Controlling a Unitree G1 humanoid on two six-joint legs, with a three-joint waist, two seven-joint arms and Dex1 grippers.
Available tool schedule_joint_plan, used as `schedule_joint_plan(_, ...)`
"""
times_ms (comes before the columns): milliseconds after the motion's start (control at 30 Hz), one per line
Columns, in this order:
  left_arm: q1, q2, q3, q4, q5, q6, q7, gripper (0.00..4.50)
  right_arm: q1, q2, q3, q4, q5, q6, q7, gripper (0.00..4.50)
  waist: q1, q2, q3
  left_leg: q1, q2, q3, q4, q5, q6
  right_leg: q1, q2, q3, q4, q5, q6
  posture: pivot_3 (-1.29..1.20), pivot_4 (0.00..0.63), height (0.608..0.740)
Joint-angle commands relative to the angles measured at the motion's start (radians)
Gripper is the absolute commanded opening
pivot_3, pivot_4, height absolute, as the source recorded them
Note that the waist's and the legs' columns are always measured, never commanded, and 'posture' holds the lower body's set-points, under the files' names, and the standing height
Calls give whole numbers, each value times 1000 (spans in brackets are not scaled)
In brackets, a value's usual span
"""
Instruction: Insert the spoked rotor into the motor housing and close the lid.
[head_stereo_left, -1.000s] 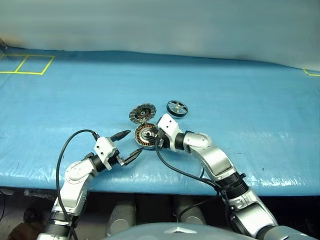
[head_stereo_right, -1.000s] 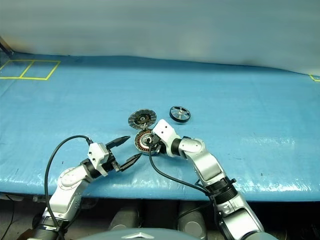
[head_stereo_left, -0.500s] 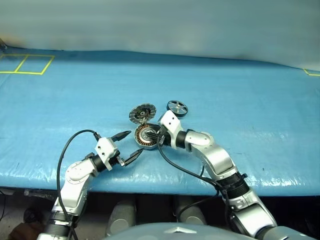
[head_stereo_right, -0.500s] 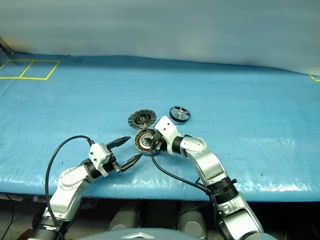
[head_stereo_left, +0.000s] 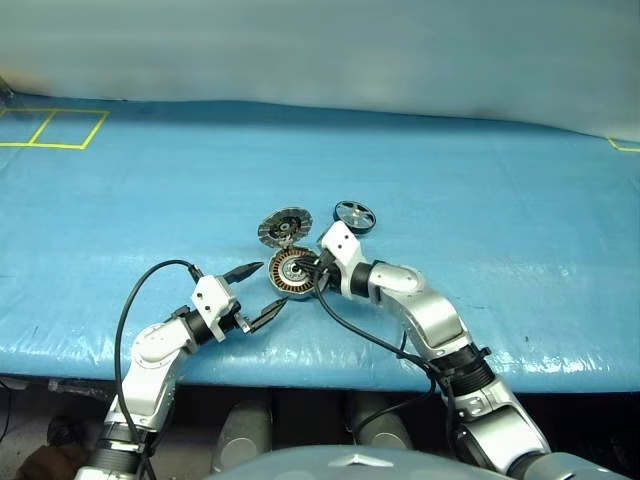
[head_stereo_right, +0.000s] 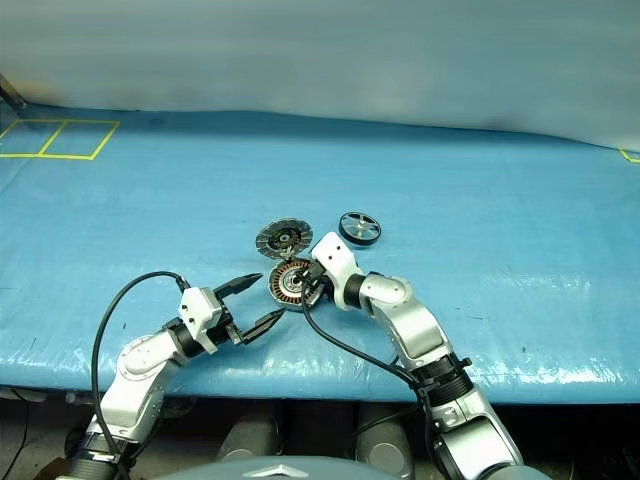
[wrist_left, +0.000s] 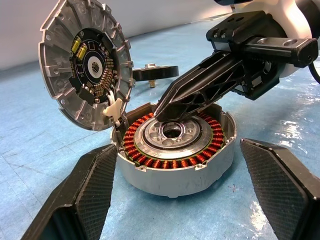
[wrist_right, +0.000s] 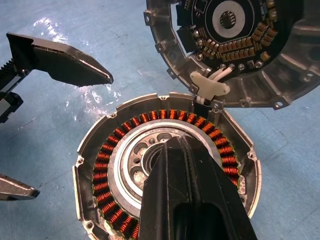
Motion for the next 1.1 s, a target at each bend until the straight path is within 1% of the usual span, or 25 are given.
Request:
schedule_joint_plan(33, 5, -6, 4, -10, 4, -30, 7, 4264, 1, -9, 20, 7, -24, 2, -4, 15, 0, 0, 0, 0, 0, 0, 0, 0, 0, 0, 0, 0, 0, 0, 0, 0, 150, 740)
schedule_joint_plan(167, 9, -4, 4, -10, 5, -34, 11, 4264, 0, -33, 55, 18, -79, -8, -16, 15, 0, 0, 0, 1, 0, 0, -1, 0, 0, 1, 0, 0, 0, 0, 0, 0, 150, 740)
schedule_joint_plan(300, 10, -4, 2, -7, 5, -37, 13, 4264, 5, -33, 61, 7, -94, -20, -22, 15, 0, 0, 0, 2, 0, 0, -1, 0, 0, 1, 0, 0, 0, 0, 0, 0, 150, 740)
schedule_joint_plan(433, 10, -3, 0, -7, 4, -36, 10, 4264, 14, -14, 29, -28, -52, -26, -12, 15, 0, 0, 0, 2, 0, 0, -1, 0, 0, 1, 0, 0, 0, 0, 0, 0, 150, 740)
schedule_joint_plan(567, 6, -2, 1, -13, -11, -24, 0, 4264, 28, 1, -32, -112, 20, -21, -1, 15, 1, 0, 0, 2, 0, 0, -2, 0, 0, 1, 0, 0, 0, 0, 0, 0, 150, 740)
schedule_joint_plan(633, 4, 0, 4, -12, -6, -26, 3, 4264, 41, 9, -82, -154, 72, -48, 6, 15, 1, 0, 0, 1, 0, 0, -2, 0, 0, 0, 0, 0, 0, 0, 0, 0, 150, 740)
schedule_joint_plan(733, -1, 1, 4, -9, -6, -26, 1, 4264, 51, -37, -137, -200, 79, -61, 0, 15, 1, 0, 0, 1, 0, 0, -3, 0, 0, 0, 0, 0, 0, 0, 0, 0, 150, 740)
schedule_joint_plan(900, -9, -5, -1, -3, -10, -24, -5, 4264, 28, -175, -161, -197, -15, -87, -28, 15, 2, 0, 0, 1, 0, 1, -2, 0, 0, 1, -1, 0, -1, 0, 0, 0, 150, 740)
schedule_joint_plan(1000, -16, -7, -3, -3, -5, -32, -3, 4264, -4, -205, -179, -171, -32, -73, -49, 15, 0, 0, 0, 1, 0, 1, -3, 0, 0, 0, -1, 0, -1, -1, 0, 0, 150, 740)
schedule_joint_plan(1033, -19, -8, -3, -7, -7, -32, -2, 4264, -23, -211, -178, -147, -54, -71, -66, 382, -1, 0, 0, 1, 0, 1, -3, 0, 0, 0, -1, 0, -1, -1, 0, 0, 150, 740)
schedule_joint_plan(1067, -20, -9, -3, -11, -9, -31, -2, 4264, -44, -223, -167, -121, -88, -73, -85, 609, -3, 0, 0, 1, 0, 1, -3, 0, 0, 0, 0, 0, -1, -1, -1, 0, 150, 740)
schedule_joint_plan(1100, -21, -10, -4, -16, -10, -31, -1, 4264, -68, -232, -151, -88, -129, -78, -107, 928, -2, 0, 0, 2, 0, 1, -3, 0, 0, 0, 0, 0, -1, -1, -1, 0, 150, 740)
